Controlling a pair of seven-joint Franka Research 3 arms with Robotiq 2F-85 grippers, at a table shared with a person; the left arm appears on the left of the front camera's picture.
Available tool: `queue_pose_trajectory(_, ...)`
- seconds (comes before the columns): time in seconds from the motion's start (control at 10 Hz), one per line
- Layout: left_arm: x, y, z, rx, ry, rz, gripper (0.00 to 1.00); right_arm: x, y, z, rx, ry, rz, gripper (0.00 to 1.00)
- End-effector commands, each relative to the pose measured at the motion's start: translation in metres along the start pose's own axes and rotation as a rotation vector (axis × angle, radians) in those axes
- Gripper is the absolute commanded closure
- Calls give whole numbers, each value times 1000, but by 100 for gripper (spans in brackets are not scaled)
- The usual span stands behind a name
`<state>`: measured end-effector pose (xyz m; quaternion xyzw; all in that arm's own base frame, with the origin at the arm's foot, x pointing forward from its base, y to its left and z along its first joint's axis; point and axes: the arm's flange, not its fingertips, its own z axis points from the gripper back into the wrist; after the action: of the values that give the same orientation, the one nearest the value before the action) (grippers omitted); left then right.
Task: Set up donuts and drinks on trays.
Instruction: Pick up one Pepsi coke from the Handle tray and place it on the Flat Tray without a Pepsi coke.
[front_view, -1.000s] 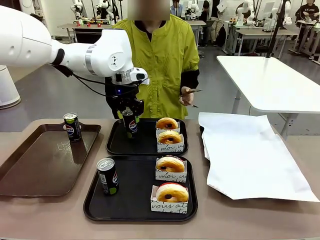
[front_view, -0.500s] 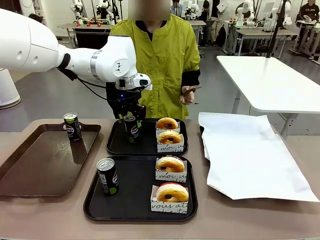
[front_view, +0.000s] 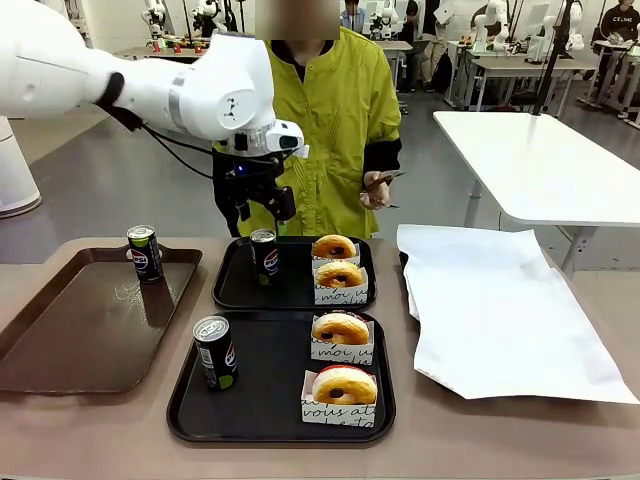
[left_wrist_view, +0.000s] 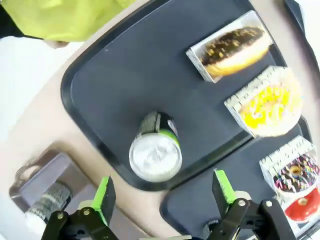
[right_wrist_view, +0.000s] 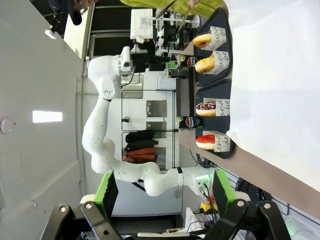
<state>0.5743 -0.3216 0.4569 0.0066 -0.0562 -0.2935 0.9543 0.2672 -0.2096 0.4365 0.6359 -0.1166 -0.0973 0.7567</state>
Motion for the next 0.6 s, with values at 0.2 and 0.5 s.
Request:
queue_pose_trajectory(0.2, -56, -5, 11, 30, -54, 68, 0, 0, 0, -1, 22, -10, 11, 0)
queue_pose_trajectory(0.5, -40, -7, 25, 33, -20, 13, 0, 0, 0, -1, 22, -10, 11, 0)
